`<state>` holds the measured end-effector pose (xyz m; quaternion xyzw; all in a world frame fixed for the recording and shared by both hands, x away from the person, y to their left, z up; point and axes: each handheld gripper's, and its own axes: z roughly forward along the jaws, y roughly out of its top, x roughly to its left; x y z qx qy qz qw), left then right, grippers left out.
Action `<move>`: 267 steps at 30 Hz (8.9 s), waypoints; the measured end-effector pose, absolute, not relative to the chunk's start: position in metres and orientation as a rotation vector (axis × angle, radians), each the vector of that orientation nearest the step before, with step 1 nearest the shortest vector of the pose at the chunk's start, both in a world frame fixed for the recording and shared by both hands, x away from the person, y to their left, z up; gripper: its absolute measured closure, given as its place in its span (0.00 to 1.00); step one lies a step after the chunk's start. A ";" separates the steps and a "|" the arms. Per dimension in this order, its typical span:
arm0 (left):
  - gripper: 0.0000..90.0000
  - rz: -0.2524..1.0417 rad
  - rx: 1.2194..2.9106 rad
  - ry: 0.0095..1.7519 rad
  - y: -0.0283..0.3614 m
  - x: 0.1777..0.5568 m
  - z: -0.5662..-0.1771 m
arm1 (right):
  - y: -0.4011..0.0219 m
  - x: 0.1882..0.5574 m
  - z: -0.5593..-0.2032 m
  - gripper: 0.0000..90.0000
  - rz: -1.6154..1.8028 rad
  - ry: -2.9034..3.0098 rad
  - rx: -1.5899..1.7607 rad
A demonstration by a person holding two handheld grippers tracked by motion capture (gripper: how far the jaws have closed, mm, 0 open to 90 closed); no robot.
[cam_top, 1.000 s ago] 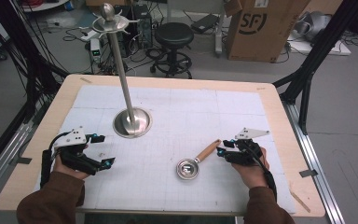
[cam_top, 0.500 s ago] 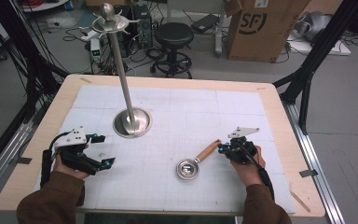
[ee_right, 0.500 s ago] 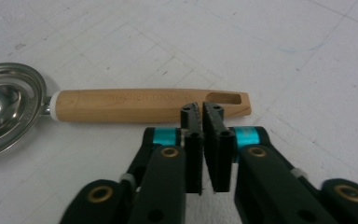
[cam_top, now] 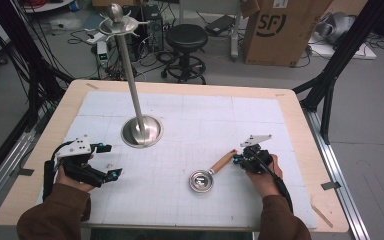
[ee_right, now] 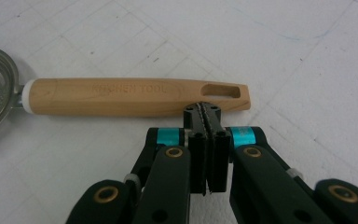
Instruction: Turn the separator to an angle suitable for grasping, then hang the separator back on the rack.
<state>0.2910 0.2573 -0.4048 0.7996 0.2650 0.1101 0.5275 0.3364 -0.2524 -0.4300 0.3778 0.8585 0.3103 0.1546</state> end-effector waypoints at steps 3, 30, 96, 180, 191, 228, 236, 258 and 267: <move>0.05 0.264 1.907 0.634 0.258 0.291 -0.404 | -0.245 0.340 -0.430 1.00 0.828 2.491 1.062; 0.05 0.257 1.891 0.632 0.260 0.291 -0.403 | -0.194 0.388 -0.425 1.00 0.716 2.553 1.086; 0.05 0.249 1.887 0.618 0.260 0.288 -0.402 | -0.151 0.349 -0.387 0.80 1.109 2.640 0.830; 0.05 0.247 1.875 0.606 0.262 0.289 -0.400 | -0.195 0.313 -0.395 0.19 1.257 2.448 0.971; 0.05 0.248 1.876 0.616 0.263 0.290 -0.401 | -0.162 0.331 -0.408 0.21 1.124 2.537 1.003; 0.05 0.247 1.879 0.614 0.262 0.290 -0.400 | -0.116 0.333 -0.426 0.66 0.776 2.704 0.914; 0.05 0.248 1.883 0.610 0.262 0.290 -0.400 | -0.117 0.332 -0.424 0.69 0.773 2.757 0.886; 0.05 0.246 1.885 0.615 0.262 0.290 -0.401 | -0.125 0.336 -0.417 0.76 0.634 2.743 0.807; 0.05 0.246 1.885 0.614 0.262 0.290 -0.401 | -0.126 0.340 -0.419 0.69 0.694 2.787 0.895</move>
